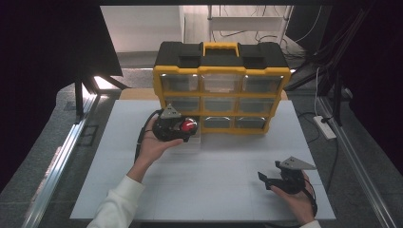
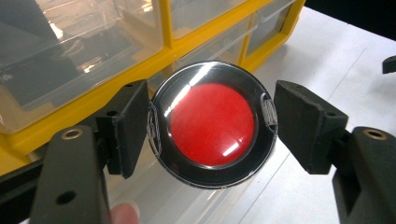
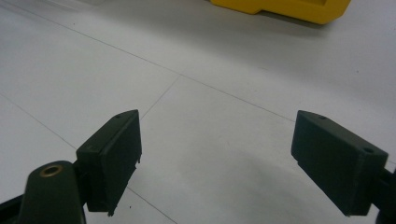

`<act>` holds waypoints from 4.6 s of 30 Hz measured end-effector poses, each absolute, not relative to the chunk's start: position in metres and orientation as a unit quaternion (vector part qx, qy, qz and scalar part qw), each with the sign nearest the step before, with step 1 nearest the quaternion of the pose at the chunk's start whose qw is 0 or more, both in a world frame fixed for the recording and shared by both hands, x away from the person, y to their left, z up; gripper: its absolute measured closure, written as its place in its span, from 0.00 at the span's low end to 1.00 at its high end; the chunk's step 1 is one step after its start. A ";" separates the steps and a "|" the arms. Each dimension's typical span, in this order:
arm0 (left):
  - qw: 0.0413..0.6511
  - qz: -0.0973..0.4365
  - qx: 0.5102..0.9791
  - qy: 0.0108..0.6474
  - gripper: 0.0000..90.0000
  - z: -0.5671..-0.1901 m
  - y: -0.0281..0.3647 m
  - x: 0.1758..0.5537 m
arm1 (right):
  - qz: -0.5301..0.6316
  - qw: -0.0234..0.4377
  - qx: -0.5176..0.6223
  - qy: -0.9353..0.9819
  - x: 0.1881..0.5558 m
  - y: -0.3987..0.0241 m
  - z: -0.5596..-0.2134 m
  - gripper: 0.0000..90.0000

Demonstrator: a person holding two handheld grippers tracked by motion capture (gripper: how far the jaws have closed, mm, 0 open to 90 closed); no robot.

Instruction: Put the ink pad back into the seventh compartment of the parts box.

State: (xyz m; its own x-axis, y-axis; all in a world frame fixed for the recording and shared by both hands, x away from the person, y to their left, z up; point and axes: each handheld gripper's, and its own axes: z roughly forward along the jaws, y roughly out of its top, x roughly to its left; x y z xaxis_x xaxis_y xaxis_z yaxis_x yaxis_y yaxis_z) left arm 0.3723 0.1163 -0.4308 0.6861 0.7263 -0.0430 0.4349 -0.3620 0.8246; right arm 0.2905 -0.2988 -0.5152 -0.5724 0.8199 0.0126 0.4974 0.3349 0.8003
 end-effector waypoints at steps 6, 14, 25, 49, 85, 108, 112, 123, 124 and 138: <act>0.432 0.169 0.807 0.365 0.33 -0.434 0.119 0.377 | 0.398 0.202 0.416 0.792 0.291 -0.299 -0.515 0.19; 0.427 0.175 0.804 0.374 0.33 -0.437 0.123 0.382 | 0.399 0.201 0.418 0.791 0.291 -0.299 -0.515 0.19; 0.422 0.177 0.806 0.377 0.33 -0.440 0.123 0.385 | 0.398 0.200 0.418 0.792 0.291 -0.299 -0.516 0.19; 0.431 0.169 0.805 0.371 0.23 -0.441 0.119 0.384 | 0.398 0.202 0.417 0.792 0.291 -0.300 -0.516 0.19; 0.452 0.150 0.807 0.348 0.23 -0.436 0.126 0.342 | 0.399 0.203 0.422 0.788 0.291 -0.301 -0.515 0.19; 0.459 0.155 0.791 0.373 0.22 -0.469 0.170 0.280 | 0.409 0.205 0.429 0.779 0.291 -0.307 -0.513 0.19; 0.454 0.153 0.791 0.380 0.22 -0.479 0.179 0.271 | 0.408 0.206 0.429 0.779 0.291 -0.307 -0.513 0.19; 0.443 0.146 0.789 0.401 0.22 -0.503 0.198 0.256 | 0.408 0.207 0.429 0.779 0.291 -0.308 -0.514 0.19; 0.441 0.145 0.790 0.401 0.22 -0.505 0.199 0.255 | 0.408 0.206 0.430 0.778 0.291 -0.308 -0.514 0.18; 0.433 0.148 0.794 0.399 0.21 -0.513 0.197 0.253 | 0.410 0.208 0.426 0.779 0.289 -0.309 -0.513 0.18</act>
